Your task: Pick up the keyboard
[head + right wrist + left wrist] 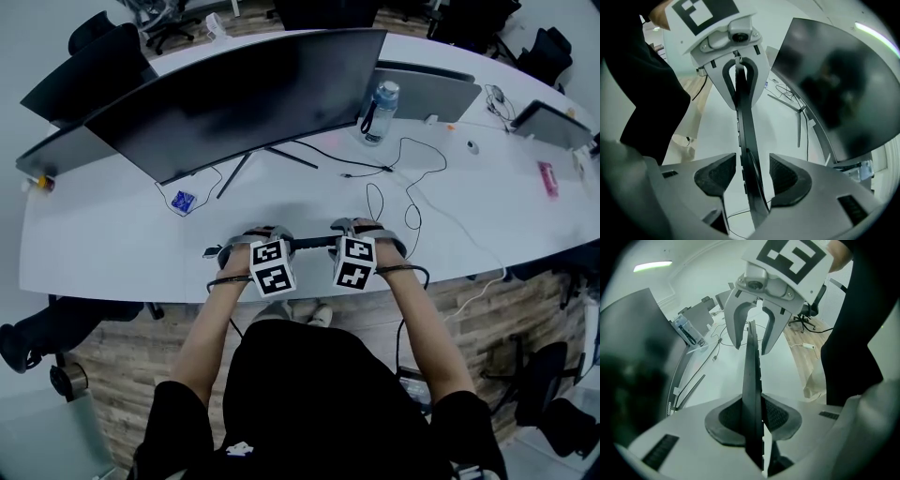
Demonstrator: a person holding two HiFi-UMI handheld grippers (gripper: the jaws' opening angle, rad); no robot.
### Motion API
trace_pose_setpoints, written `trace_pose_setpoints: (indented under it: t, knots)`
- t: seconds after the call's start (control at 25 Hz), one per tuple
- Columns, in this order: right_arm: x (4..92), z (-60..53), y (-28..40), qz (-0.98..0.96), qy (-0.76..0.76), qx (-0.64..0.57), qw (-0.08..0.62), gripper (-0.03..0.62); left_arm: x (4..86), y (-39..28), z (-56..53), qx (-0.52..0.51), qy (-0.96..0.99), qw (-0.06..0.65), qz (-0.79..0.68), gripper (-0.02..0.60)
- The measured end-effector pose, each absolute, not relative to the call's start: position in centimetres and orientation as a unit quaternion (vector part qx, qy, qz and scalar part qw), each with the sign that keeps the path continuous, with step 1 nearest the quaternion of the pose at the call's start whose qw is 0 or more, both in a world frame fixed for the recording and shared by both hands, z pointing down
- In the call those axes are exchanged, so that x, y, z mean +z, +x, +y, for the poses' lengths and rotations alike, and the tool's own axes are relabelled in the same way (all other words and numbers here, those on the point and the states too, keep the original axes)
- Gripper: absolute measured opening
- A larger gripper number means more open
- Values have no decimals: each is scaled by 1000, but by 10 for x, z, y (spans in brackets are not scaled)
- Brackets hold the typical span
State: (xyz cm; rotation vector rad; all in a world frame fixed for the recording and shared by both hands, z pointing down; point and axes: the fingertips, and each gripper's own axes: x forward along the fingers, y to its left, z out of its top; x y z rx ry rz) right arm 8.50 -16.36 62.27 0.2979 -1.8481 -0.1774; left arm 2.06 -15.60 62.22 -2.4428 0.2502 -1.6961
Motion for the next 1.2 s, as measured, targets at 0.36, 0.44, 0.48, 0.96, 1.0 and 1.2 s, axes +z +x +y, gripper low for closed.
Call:
trace_pose_setpoints:
  t: [0.36, 0.44, 0.48, 0.96, 1.0, 1.2]
  knots:
    - [644, -161, 86, -776, 106, -103, 613, 199, 620, 24, -151, -566, -816, 81, 82, 92]
    - [646, -159, 88, -774, 103, -104, 616, 199, 621, 25, -150, -567, -816, 81, 82, 92]
    - [647, -159, 89, -774, 102, -103, 617, 199, 621, 25, -149, -567, -815, 81, 83, 92]
    - [649, -153, 100, -770, 87, -122, 620, 98, 620, 36, -144, -567, -814, 85, 93, 92]
    - [649, -152, 100, -770, 86, -124, 620, 95, 620, 36, -143, -568, -813, 85, 94, 92]
    - [649, -151, 101, -770, 80, -126, 620, 80, 624, 37, -141, -570, -812, 81, 101, 92]
